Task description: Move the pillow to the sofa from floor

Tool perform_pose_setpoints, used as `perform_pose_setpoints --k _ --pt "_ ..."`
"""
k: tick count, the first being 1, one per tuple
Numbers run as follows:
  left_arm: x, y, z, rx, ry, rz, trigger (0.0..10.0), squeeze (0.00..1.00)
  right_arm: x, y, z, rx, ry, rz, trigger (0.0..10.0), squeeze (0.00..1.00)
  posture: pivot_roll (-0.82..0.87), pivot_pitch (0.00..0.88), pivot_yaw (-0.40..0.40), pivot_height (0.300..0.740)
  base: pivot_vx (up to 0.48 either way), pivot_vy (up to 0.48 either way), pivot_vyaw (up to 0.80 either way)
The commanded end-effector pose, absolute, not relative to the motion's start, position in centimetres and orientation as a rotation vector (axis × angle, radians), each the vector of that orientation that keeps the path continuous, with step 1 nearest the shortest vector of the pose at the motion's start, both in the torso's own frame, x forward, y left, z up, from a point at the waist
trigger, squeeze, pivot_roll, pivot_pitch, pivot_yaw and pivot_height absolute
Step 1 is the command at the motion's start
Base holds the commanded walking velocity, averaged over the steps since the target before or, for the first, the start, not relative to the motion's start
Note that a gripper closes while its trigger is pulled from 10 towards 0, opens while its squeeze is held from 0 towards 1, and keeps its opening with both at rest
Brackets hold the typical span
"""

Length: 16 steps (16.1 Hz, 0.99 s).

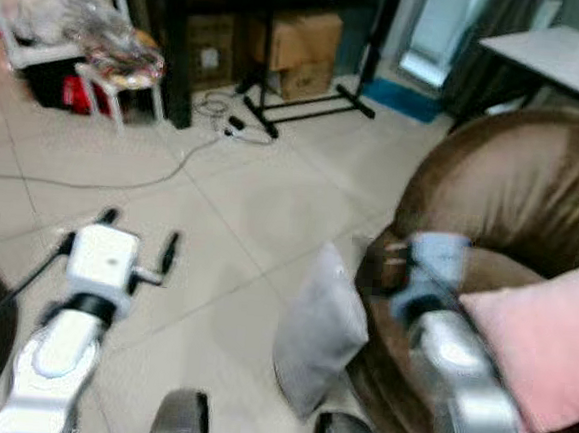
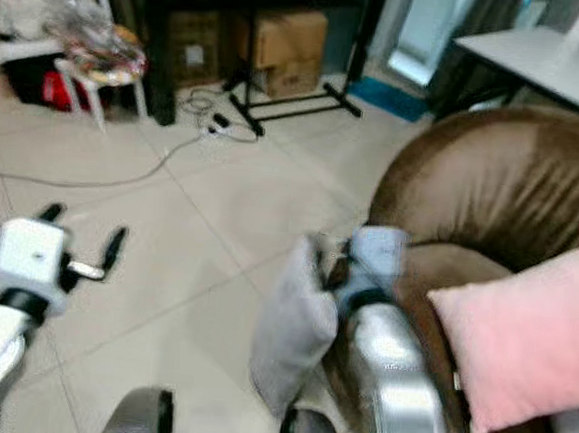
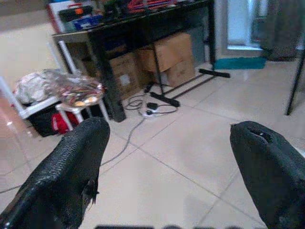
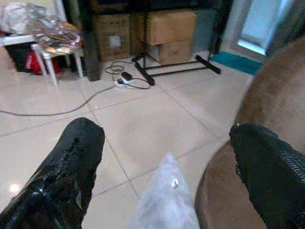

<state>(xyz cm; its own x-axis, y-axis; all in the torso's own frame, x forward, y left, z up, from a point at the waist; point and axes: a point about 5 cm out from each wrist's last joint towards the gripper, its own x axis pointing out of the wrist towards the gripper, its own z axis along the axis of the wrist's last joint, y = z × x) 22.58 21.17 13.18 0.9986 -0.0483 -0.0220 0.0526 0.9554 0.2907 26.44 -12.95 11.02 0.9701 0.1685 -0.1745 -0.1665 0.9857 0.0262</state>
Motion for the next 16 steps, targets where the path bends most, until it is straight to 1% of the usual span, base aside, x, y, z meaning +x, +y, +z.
perform_pose_setpoints --k 1,3,6,16 --pt "22.71 20.49 13.25 0.281 0.008 -0.077 10.0 0.0 26.69 -14.18 11.36 -0.012 0.165 0.136 10.0 0.0 -0.03 0.0 -0.057 0.626 0.292 0.0 0.0" --pt "22.79 20.44 13.25 0.281 0.008 -0.078 10.0 0.0 26.75 -14.16 11.36 -0.022 0.17 0.147 10.0 0.0 -0.03 0.0 -0.056 0.626 0.291 0.0 0.0" --pt "22.84 20.44 13.24 0.28 0.008 -0.079 10.0 0.0 26.81 -14.19 11.29 -0.027 0.174 0.139 10.0 0.0 -0.03 0.0 -0.056 0.626 0.292 0.0 0.8" --pt "22.9 20.53 13.25 0.283 0.007 -0.076 10.0 0.0 26.96 -14.24 11.22 -0.022 0.168 0.121 10.0 0.0 -0.03 0.0 -0.056 0.626 0.291 0.0 0.0"
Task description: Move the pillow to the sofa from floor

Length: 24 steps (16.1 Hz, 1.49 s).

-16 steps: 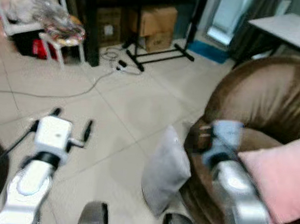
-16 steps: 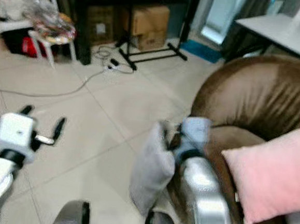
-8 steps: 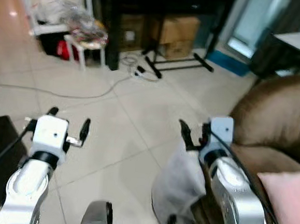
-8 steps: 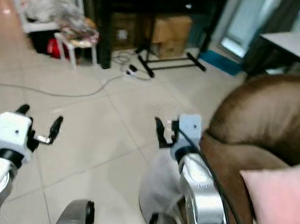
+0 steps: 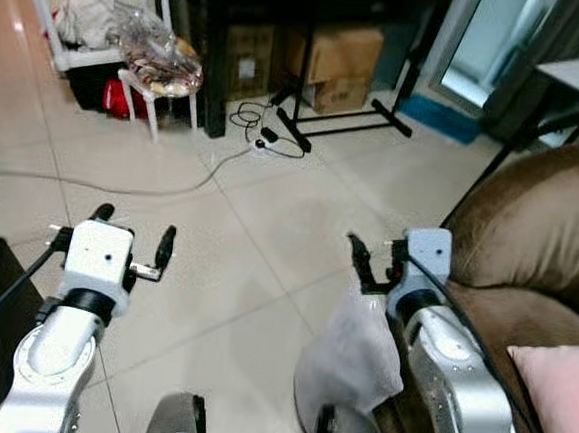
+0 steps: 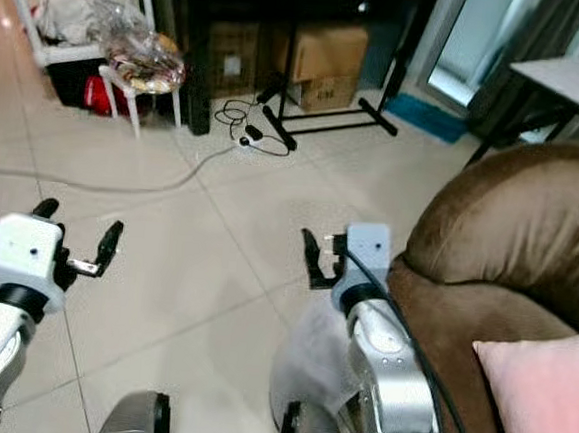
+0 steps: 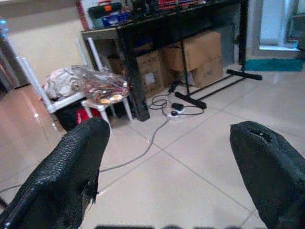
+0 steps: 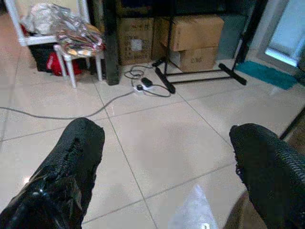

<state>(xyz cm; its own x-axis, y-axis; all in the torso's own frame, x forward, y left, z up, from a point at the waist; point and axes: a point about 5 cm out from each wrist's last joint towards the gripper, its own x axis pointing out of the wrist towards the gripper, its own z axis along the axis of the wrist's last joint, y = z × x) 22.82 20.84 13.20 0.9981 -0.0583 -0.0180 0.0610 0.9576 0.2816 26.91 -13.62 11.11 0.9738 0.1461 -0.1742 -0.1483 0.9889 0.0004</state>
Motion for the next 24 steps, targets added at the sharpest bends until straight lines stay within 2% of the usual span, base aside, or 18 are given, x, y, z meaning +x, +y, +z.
perform_pose_setpoints --k 1,5,17,24 --pt "22.91 20.53 13.25 0.283 0.007 -0.076 10.0 0.0 26.97 -14.24 11.21 -0.021 0.167 0.121 10.0 0.0 -0.03 0.0 -0.056 0.626 0.292 0.0 0.0" --pt "22.99 20.66 13.25 0.295 0.008 -0.07 10.0 0.0 26.91 -14.18 11.05 0.008 0.179 0.117 10.0 0.0 -0.03 0.0 -0.053 0.626 0.28 0.0 0.0" --pt "23.25 20.53 13.02 0.334 0.017 -0.072 10.0 0.0 26.94 -14.21 10.85 0.037 0.188 0.111 10.0 0.0 -0.03 0.0 -0.049 0.508 0.0 0.0 0.0" --pt "23.2 20.39 13.11 0.317 0.009 -0.084 10.0 0.0 26.96 -14.36 10.41 0.051 0.209 0.094 10.0 0.0 -0.03 0.0 -0.049 0.503 0.0 0.0 0.0"
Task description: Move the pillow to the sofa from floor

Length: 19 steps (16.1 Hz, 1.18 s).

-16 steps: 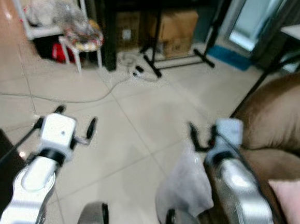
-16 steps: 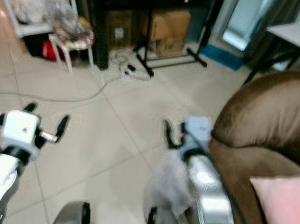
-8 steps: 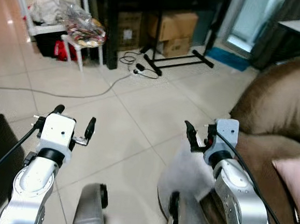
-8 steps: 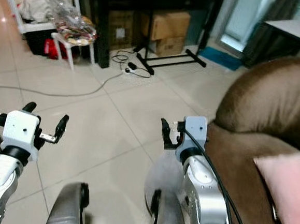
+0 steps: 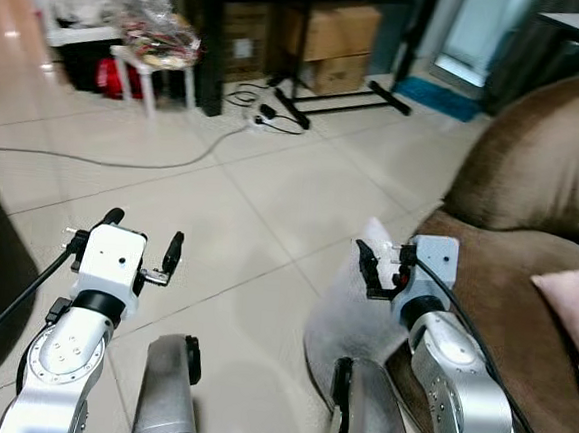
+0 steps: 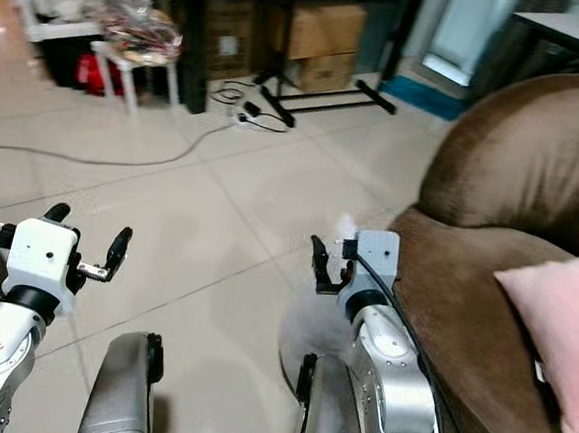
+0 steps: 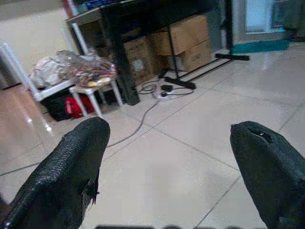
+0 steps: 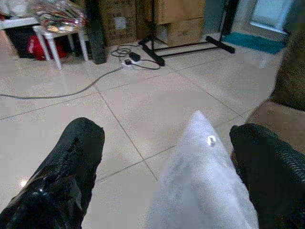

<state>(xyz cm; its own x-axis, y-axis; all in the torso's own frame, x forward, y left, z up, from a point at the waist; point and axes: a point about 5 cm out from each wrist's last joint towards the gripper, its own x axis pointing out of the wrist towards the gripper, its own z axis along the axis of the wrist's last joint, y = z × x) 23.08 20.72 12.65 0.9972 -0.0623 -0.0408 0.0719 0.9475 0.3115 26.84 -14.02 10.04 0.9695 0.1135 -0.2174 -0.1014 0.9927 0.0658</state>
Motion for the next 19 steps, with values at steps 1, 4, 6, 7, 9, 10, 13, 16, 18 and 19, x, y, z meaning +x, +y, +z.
perform_pose_setpoints --k 1,4,6,7,9,10,13,16,18,19 --pt "23.1 20.4 13.1 0.31 0.008 -0.089 10.0 0.0 27.0 -14.3 10.4 0.03 0.21 0.108 10.0 0.0 -0.03 0.0 -0.05 0.503 0.244 0.0 0.0" --pt "23.0 20.3 13.1 0.308 0.008 -0.092 10.0 0.0 27.0 -14.2 10.3 0.017 0.212 0.128 10.0 0.0 -0.03 0.0 -0.05 0.503 0.311 0.0 0.53" --pt "23.0 20.3 13.1 0.307 0.009 -0.094 10.0 0.0 27.1 -14.2 10.2 0.027 0.216 0.126 10.0 0.0 -0.03 0.0 -0.05 0.503 0.326 0.0 0.8" --pt "23.0 20.3 13.1 0.306 0.01 -0.094 10.0 0.0 27.1 -14.3 10.2 0.031 0.216 0.124 10.0 0.0 -0.03 0.0 -0.05 0.503 0.33 0.0 0.8" --pt "22.9 20.3 13.2 0.305 0.011 -0.094 10.0 0.0 27.1 -14.4 10.2 0.049 0.214 0.112 10.0 0.0 -0.03 0.0 -0.05 0.503 0.328 0.0 0.0" --pt "23.0 20.3 13.2 0.306 0.011 -0.092 10.0 0.0 27.1 -14.4 10.2 0.048 0.216 0.114 10.0 0.0 -0.03 0.0 -0.05 0.503 0.3 0.0 0.0" --pt "23.0 20.2 12.9 0.32 0.024 -0.093 10.0 0.0 27.4 -14.8 10.3 0.025 0.218 0.121 10.0 1.0 -0.03 0.0 -0.048 0.503 0.0 0.0 0.0" --pt "23.2 19.9 11.9 0.346 0.088 -0.184 10.0 0.0 28.7 -16.2 8.4 -0.07 0.359 0.079 10.0 1.0 -0.03 0.0 -0.051 0.503 0.0 0.0 0.0" --pt "23.3 19.6 11.1 0.371 0.141 -0.275 10.0 0.0 29.7 -16.6 7.1 -0.096 0.445 0.079 10.0 1.0 -0.03 0.0 -0.048 0.503 0.0 0.0 0.0" --pt "23.3 19.5 11.0 0.37 0.15 -0.301 10.0 0.0 30.2 -16.8 6.7 -0.096 0.458 0.063 10.0 1.0 -0.03 0.0 -0.04 0.503 0.0 0.0 0.0"
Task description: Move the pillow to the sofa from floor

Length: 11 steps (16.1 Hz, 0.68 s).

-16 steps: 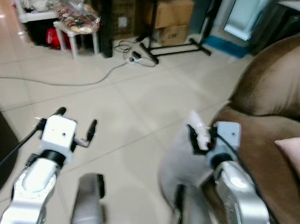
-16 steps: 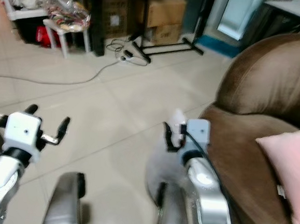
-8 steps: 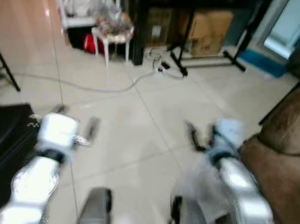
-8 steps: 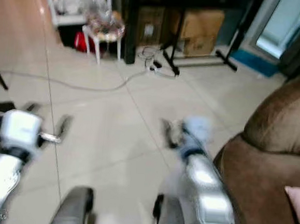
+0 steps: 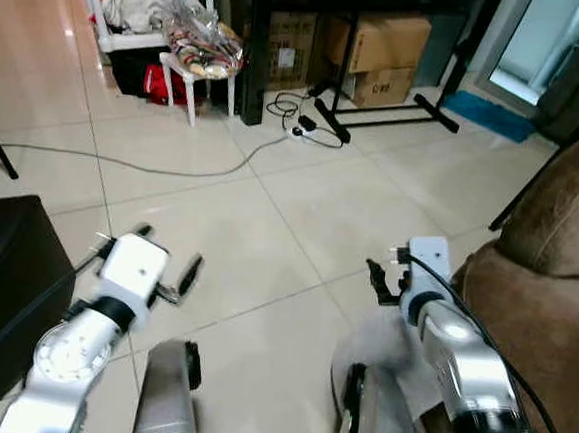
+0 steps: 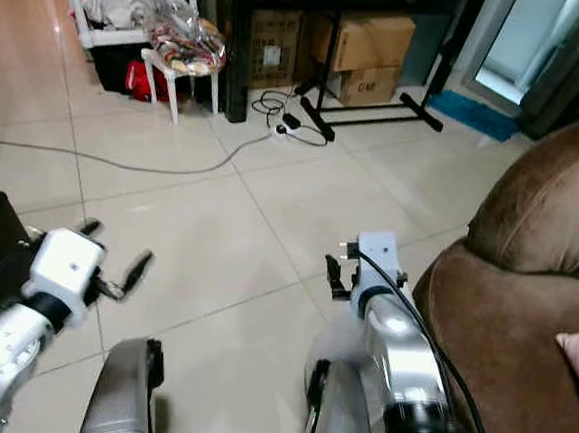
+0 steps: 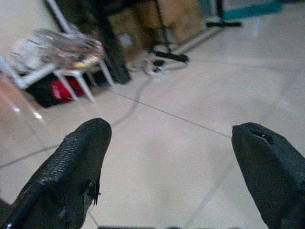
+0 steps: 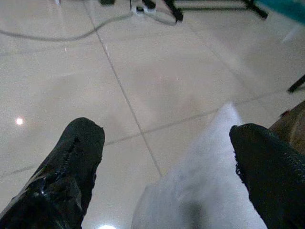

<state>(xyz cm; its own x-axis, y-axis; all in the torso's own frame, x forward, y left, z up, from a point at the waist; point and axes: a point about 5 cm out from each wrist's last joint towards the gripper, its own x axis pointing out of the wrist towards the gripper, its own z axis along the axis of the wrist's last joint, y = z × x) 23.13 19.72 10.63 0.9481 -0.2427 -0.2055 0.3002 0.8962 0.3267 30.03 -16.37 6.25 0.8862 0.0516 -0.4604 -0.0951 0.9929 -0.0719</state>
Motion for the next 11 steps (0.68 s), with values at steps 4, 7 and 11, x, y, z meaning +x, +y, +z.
perform_pose_setpoints --k 4,7,11 --pt "22.8 18.8 11.3 0.366 0.176 -0.401 10.0 0.0 31.9 -17.9 4.5 -0.127 0.544 -0.034 10.0 1.0 -0.01 0.0 -0.014 0.503 0.0 0.0 0.0" --pt "21.8 18.5 11.4 0.375 0.202 -0.477 10.0 0.0 31.8 -20.1 3.0 -0.216 0.615 -0.144 10.0 1.0 0.01 0.0 -0.001 0.503 0.0 0.0 0.0" --pt "20.4 18.3 11.8 0.367 0.224 -0.54 10.0 0.0 31.4 -23.3 2.6 -0.274 0.655 -0.262 10.0 0.83 0.0 0.006 0.012 0.503 0.0 0.0 0.0"
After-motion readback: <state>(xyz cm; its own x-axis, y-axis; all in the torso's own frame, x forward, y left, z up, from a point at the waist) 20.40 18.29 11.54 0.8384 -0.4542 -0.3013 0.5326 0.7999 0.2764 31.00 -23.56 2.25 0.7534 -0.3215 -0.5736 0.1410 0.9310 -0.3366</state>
